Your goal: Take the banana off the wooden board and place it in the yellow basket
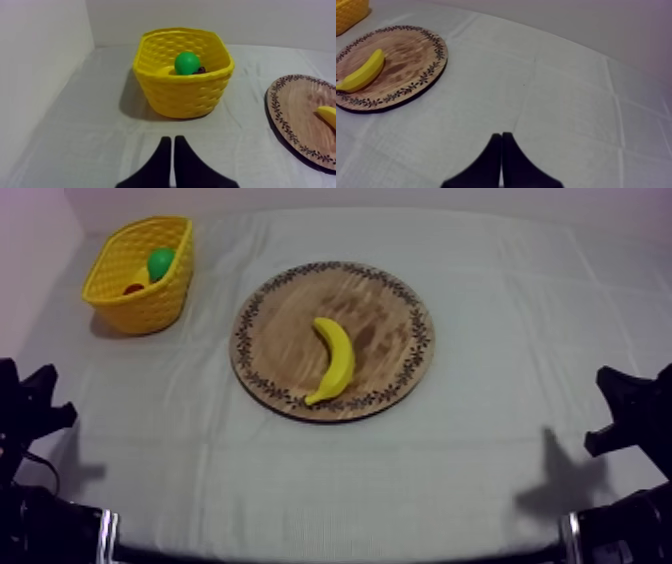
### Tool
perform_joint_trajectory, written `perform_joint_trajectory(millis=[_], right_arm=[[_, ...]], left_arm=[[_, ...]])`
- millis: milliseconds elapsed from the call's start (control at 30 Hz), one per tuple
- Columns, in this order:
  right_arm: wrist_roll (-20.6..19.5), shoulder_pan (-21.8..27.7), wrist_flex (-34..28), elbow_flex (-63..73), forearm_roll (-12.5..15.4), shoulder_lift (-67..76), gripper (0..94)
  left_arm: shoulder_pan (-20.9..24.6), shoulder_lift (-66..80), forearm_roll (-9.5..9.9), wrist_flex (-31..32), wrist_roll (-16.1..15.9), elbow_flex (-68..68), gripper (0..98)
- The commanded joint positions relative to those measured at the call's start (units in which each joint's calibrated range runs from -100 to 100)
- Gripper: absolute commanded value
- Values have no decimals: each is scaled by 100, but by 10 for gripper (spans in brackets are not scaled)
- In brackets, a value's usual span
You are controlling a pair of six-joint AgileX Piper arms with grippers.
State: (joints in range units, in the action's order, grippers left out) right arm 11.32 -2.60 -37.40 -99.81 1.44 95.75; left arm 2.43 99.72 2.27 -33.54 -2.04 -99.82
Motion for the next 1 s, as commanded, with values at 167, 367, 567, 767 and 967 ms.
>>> perform_joint_trajectory(millis=[167,367,567,767,967], right_arm=[[3,0,7,3,0,0,3],[2,0,7,3,0,0,3],[0,0,7,3,0,0,3],[2,0,7,3,0,0,3],[1,0,7,3,0,0,3]], left_arm=[[36,2,0,-1,55,4,0],[48,2,0,-1,83,4,0],[56,2,0,-1,92,4,0],[-10,-218,118,-87,150,262,0],[-123,-1100,246,-289,288,1323,0]])
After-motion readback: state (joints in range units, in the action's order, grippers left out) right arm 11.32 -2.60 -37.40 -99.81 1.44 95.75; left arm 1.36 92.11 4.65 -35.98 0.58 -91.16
